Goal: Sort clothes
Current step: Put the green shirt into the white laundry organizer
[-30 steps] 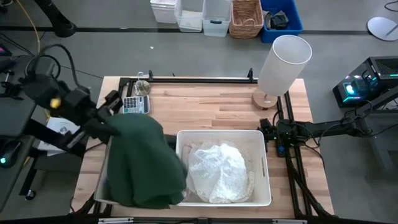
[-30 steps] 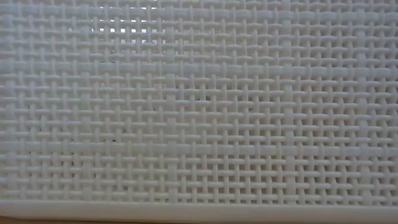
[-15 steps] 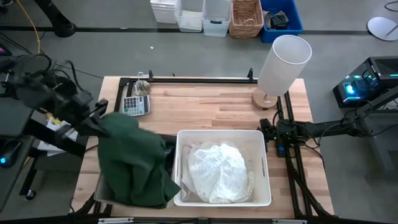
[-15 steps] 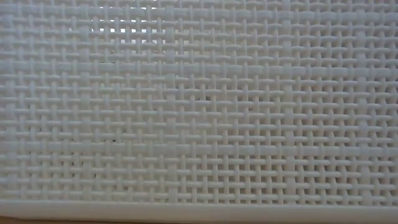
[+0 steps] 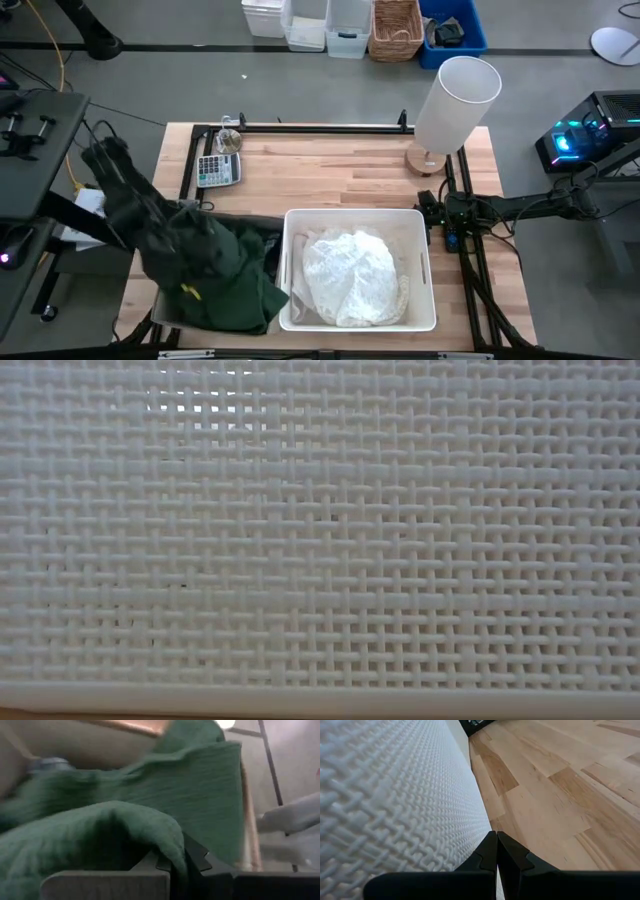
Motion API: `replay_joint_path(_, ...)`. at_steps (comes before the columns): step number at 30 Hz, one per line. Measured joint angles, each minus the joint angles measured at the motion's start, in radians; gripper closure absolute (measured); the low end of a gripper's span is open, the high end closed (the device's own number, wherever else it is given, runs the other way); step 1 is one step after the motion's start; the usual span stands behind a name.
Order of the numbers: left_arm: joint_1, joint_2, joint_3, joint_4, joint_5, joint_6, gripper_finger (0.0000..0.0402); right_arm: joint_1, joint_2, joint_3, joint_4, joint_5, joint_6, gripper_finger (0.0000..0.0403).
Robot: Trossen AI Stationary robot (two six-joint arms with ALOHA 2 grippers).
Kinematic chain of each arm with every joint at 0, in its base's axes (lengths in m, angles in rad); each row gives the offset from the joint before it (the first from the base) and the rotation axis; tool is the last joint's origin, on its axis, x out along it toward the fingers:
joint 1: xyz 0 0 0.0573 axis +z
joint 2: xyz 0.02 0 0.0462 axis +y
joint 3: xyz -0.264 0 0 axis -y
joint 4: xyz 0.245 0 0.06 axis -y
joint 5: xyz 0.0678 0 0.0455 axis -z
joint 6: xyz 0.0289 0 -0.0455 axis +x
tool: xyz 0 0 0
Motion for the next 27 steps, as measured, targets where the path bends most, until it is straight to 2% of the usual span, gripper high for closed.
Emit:
replay_joint_path(5,0.001,0.083,-0.178,0.251,-0.021,0.011,0.0401,0.000,0.000,0.000,0.000,0.000,0.000,0.0402)
replay_joint_path(10,0.047,0.205,-0.324,0.290,-0.044,-0.023,0.0401,0.000,0.000,0.000,0.000,0.000,0.000,0.0402)
replay_joint_path(15,0.109,0.347,-0.441,0.418,0.066,-0.010,0.0392,0.000,0.000,0.000,0.000,0.000,0.000,0.0402)
replay_joint_path(20,0.159,0.426,-0.446,0.459,0.157,0.040,0.0370,0.000,0.000,0.000,0.000,0.000,0.000,0.0402)
replay_joint_path(24,0.210,0.397,-0.421,0.429,0.223,0.095,0.0338,0.000,0.000,0.000,0.000,0.000,0.000,0.0402)
replay_joint_path(27,0.245,0.347,-0.358,0.380,0.249,0.158,0.0304,0.000,0.000,0.000,0.000,0.000,0.000,0.0402)
